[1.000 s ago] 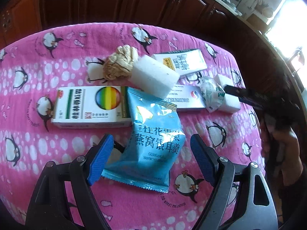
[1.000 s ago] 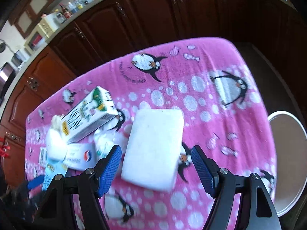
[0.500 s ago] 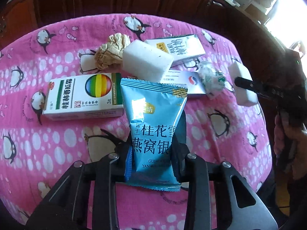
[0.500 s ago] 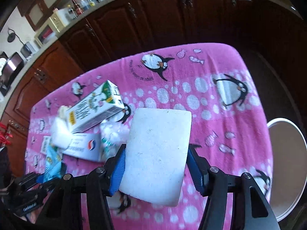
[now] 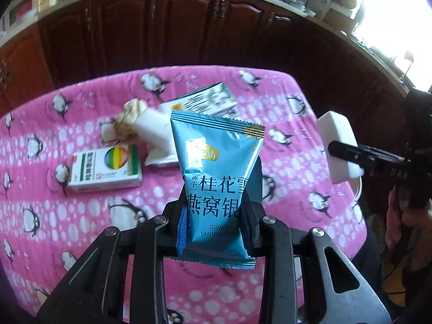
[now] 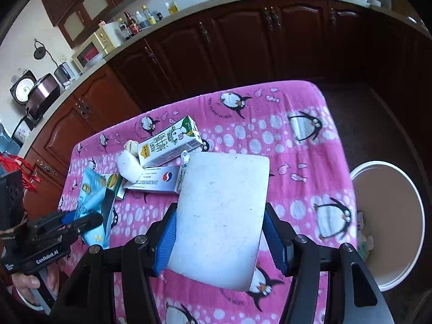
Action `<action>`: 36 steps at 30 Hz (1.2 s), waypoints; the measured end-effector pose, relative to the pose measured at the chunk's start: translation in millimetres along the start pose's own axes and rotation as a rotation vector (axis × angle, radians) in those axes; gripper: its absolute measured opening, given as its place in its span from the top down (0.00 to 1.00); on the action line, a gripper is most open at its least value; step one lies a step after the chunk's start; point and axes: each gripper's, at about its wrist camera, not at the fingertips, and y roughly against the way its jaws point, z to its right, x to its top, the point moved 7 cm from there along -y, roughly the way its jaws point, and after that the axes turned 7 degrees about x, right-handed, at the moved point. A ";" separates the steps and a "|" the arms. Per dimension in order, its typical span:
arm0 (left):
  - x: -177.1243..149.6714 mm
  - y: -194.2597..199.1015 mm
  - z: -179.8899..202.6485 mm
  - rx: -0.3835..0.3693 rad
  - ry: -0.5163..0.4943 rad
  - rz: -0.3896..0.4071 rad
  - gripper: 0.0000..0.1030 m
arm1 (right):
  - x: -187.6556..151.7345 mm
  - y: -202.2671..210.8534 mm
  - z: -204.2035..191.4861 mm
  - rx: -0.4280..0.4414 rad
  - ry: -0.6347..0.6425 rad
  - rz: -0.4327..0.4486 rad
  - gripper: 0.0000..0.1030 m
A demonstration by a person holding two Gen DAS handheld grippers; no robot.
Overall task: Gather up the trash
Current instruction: 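Carry the blue packet and white sponge with both tools over the white bucket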
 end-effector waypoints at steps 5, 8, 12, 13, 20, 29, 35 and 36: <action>13.4 9.7 32.9 -0.005 -0.045 0.041 0.71 | -4.9 25.1 11.2 -0.013 -0.008 0.028 0.44; 22.0 15.8 52.8 -0.019 -0.065 0.060 0.71 | -7.2 42.0 20.5 -0.030 -0.014 0.050 0.44; 31.1 19.5 76.9 -0.038 -0.087 0.078 0.71 | -9.6 65.4 35.1 -0.078 -0.013 0.084 0.43; 33.4 20.0 83.2 -0.043 -0.093 0.081 0.71 | -10.8 71.4 40.6 -0.081 -0.023 0.090 0.43; 51.9 20.4 136.9 -0.070 -0.154 0.111 0.71 | -16.0 108.6 73.1 -0.119 -0.070 0.132 0.43; 69.8 10.9 198.8 -0.116 -0.217 0.119 0.71 | -22.0 148.1 114.9 -0.180 -0.128 0.179 0.43; 77.5 -1.8 233.3 -0.141 -0.252 0.114 0.71 | -29.1 161.4 140.7 -0.214 -0.166 0.184 0.43; 78.8 -4.7 239.7 -0.145 -0.258 0.111 0.71 | -31.3 163.3 146.7 -0.229 -0.169 0.181 0.43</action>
